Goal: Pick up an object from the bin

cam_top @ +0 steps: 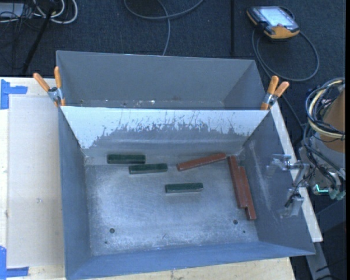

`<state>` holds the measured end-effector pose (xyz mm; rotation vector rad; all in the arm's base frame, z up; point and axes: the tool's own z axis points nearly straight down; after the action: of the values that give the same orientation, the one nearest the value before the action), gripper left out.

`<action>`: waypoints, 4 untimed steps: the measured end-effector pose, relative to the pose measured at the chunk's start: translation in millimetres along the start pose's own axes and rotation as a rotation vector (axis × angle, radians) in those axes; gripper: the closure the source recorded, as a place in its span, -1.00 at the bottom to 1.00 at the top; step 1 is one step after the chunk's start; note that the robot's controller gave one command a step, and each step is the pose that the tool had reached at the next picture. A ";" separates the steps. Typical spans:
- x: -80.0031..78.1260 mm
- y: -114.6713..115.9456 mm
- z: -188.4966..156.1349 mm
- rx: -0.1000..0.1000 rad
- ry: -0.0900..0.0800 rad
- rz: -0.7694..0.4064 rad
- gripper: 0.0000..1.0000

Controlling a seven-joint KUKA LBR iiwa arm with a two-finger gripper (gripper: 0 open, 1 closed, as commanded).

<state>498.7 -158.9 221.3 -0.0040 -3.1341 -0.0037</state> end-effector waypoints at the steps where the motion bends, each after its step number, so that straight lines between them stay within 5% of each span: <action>1: -1.6 0.5 -3.3 0.002 -0.006 -0.004 -1.00; 2: -37.9 15.6 38.4 0.003 -0.014 0.072 -1.00; 3: -48.3 24.3 58.7 0.002 -0.015 0.092 -1.00; 4: -33.2 17.6 21.1 0.000 0.000 0.054 -1.00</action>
Offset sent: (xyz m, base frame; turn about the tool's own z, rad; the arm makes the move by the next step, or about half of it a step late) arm 0.0737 0.0356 -0.0915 0.1438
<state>531.8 -141.3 200.0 -0.0889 -3.1327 -0.0032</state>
